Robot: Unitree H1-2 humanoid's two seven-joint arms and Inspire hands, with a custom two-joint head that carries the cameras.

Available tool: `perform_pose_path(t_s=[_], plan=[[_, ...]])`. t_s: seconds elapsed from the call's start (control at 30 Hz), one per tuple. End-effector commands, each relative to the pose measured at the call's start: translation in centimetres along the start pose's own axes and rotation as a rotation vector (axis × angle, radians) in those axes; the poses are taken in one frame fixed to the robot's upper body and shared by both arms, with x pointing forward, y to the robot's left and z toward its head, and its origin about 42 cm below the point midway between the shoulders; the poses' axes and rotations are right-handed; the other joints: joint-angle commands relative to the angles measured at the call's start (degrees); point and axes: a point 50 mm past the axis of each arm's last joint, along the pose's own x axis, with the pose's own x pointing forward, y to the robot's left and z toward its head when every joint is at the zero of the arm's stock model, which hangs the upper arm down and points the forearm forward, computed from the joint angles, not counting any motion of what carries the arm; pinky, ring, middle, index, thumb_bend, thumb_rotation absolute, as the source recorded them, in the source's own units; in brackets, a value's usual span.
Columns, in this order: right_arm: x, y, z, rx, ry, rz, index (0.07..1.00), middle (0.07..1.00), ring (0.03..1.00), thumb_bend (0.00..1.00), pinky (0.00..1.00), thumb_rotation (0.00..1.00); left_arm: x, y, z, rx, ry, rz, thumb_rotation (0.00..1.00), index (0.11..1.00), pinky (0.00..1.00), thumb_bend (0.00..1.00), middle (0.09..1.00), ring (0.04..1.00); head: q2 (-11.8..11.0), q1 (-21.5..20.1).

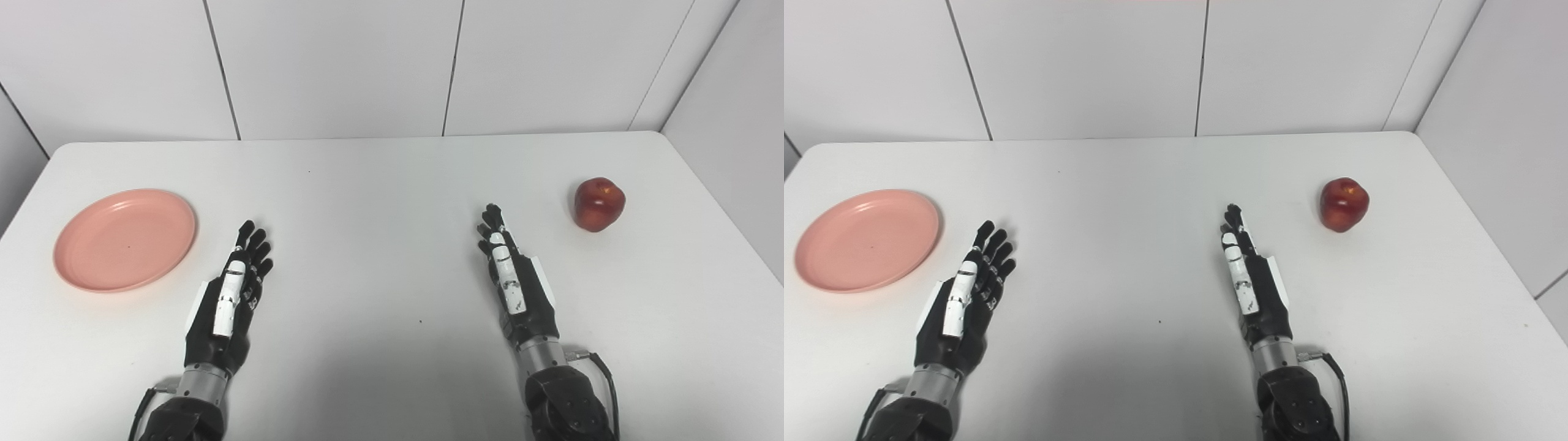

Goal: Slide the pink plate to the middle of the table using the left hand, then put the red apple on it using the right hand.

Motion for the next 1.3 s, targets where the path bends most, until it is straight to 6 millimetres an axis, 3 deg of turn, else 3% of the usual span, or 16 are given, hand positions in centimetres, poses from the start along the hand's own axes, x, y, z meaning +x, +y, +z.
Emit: perform_pose_path(t_s=[0.0,1.27], plan=[[-0.55,-0.4,-0.32,-0.005,-0.028,-0.001,0.99,0.994,0.983,0.3,0.99,1.0,-0.65,-0.24,0.16,-0.004,-0.02,0.005,1.0,0.983,1.0,0.33,0.999,0.997,0.0,0.05],[-0.57,-0.4,-0.34,-0.009,-0.023,0.0,0.987,0.991,0.981,0.28,0.99,1.0,-0.65,-0.08,0.1,0.0,-0.012,0.005,1.0,0.982,1.0,0.33,0.995,0.993,-0.2,0.53]])
